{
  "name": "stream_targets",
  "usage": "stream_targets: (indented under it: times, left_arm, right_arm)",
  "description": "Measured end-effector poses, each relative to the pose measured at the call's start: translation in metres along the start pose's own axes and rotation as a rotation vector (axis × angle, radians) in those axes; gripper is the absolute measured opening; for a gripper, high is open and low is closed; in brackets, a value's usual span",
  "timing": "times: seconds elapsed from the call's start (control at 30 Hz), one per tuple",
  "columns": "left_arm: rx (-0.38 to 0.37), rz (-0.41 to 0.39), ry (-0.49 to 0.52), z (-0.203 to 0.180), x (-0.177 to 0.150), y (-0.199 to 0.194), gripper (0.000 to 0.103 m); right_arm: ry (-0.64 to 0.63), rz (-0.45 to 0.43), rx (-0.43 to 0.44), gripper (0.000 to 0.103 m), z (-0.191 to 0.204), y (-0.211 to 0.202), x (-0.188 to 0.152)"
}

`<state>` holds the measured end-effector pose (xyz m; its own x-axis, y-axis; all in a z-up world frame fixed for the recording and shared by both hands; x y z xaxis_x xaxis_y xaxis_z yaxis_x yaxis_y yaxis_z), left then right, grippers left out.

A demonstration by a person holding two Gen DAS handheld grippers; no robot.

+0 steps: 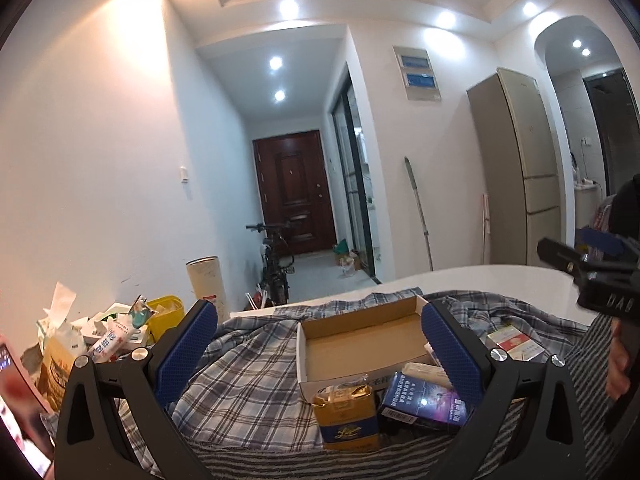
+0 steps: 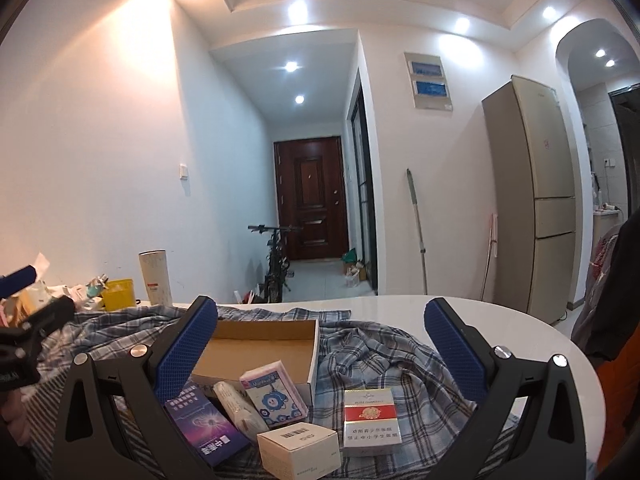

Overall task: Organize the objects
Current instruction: 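Close the left gripper on the gold cigarette pack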

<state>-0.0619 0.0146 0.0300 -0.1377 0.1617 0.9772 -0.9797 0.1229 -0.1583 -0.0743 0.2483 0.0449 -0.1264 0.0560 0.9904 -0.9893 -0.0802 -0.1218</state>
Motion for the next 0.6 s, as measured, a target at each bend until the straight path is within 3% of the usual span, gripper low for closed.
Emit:
stream_targets:
  times: [0.1,0.3,0.6]
  left_arm:
    - [-0.009,0.068,-0.046,0.001,-0.004,0.012,0.103]
    - [-0.059,0.307,-0.21,0.017,-0.055,0.049,0.103]
    - [-0.075,0.431,-0.174,0.001,-0.078,0.078,0.094]
  right_arm:
    - [0.005,0.024,0.003,0.103,-0.005,0.003,0.011]
    - [0.033,0.089,-0.008,0.103,-0.013,0.012,0.002]
    - [0.05,0.197,-0.017,0.103,-0.011,0.039,-0.033]
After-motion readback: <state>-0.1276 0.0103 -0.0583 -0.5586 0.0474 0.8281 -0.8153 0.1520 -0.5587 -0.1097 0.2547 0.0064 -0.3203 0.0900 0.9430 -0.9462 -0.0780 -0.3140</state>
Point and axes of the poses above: each gripper's, at about its wrist camera, not at the fingertips, and y roughly the way its jaws point, z to its left, x to its top, the point moved 7 cm from there along y, roughly the way its jaws point, and after that the axes turned 3 degrees about -x, right-handed, at the moved point
